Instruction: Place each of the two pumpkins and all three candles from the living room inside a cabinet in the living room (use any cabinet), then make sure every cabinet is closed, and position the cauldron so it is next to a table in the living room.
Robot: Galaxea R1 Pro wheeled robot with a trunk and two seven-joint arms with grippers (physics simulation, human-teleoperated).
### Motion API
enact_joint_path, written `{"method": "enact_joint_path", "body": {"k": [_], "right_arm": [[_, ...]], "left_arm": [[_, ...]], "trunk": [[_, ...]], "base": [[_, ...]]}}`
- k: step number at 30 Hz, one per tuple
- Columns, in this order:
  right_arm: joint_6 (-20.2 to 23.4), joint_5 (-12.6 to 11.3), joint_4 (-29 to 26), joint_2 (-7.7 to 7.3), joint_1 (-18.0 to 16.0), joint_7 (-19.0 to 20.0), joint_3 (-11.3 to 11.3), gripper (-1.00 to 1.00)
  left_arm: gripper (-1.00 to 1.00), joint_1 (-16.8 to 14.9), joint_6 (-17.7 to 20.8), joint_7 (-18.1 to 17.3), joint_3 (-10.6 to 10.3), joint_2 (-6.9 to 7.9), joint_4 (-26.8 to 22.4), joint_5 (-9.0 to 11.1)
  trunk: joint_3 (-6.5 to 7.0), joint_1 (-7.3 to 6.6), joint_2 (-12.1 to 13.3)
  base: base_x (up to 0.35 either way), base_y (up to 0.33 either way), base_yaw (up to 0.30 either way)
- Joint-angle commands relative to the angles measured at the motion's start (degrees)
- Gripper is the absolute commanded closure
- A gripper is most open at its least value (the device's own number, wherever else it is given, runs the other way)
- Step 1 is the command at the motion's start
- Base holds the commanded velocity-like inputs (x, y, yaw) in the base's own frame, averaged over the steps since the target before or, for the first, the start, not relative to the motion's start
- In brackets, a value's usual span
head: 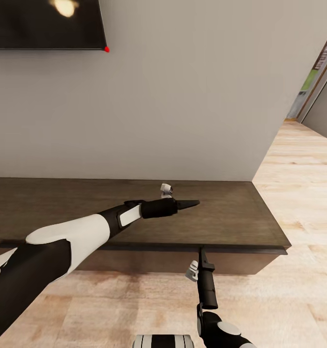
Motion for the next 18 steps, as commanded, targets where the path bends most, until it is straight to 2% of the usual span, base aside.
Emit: {"method": "enact_joint_path", "body": {"k": [1,11,18], "right_arm": [[-0.4,-0.4,0.1,-0.03,-0.4,1.1,0.0,1.0],[-0.5,-0.4,0.1,-0.14,-0.4,1.1,-0.1,1.0],[-0.5,-0.4,0.1,-0.15,-0.4,1.1,-0.2,1.0]], "left_arm": [[-1.0,0.0,0.0,0.0,0.0,-0.01,0.0,0.0],[-1.0,0.0,0.0,0.0,0.0,-0.04,0.0,0.0],[-1.0,0.0,0.1,0.1,0.0,-0.16,-0.1,0.0]], "trunk": [[0.01,0.01,0.0],[0.01,0.01,0.0],[0.01,0.01,0.0]], "base": [[0.0,0.0,0.0],[-0.006,0.0,0.0],[-0.276,0.0,0.0]]}}
